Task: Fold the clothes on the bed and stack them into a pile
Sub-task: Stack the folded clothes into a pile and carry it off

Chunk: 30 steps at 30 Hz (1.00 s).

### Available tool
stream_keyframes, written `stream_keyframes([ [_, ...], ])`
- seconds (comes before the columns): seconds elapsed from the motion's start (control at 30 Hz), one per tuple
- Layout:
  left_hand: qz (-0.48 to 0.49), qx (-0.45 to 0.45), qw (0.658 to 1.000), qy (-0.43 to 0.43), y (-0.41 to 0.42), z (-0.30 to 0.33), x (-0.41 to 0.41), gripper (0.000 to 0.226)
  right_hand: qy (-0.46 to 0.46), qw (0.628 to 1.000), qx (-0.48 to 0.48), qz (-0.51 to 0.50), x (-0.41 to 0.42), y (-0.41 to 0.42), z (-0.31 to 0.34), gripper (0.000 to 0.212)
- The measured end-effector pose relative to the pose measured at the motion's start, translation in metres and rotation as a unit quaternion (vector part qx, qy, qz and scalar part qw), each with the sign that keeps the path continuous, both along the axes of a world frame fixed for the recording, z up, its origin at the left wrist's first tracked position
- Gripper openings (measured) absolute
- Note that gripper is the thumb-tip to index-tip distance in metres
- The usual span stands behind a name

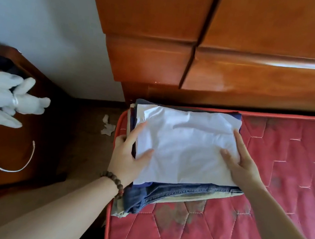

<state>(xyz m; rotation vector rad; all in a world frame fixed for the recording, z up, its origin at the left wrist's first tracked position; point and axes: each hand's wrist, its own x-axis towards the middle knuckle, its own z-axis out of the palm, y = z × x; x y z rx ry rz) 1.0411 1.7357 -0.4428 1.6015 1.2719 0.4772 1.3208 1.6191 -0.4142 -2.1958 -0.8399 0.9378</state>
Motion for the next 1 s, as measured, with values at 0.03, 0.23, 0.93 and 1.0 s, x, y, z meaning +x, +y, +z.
stream_keyframes([
  [0.03, 0.005, 0.028, 1.0, -0.005, -0.001, 0.003, 0.001, 0.071, -0.012, 1.0, 0.012, -0.005, 0.001, 0.002, 0.002, 0.064],
  [0.23, -0.022, 0.038, 0.999, 0.03, 0.026, 0.007, -0.009, 0.076, -0.028, 0.999, 0.027, -0.009, 0.0, 0.019, -0.005, 0.067],
  [0.93, -0.222, 0.331, 0.829, 0.392, 0.036, -0.004, 0.055, 0.074, -0.415, 0.86, -0.036, 0.297, -0.078, 0.101, -0.037, 0.059],
  [1.0, -0.21, 0.335, 0.841, 0.37, 0.038, -0.002, 0.05, 0.081, -0.446, 0.851, -0.046, 0.272, -0.054, 0.088, -0.037, 0.064],
])
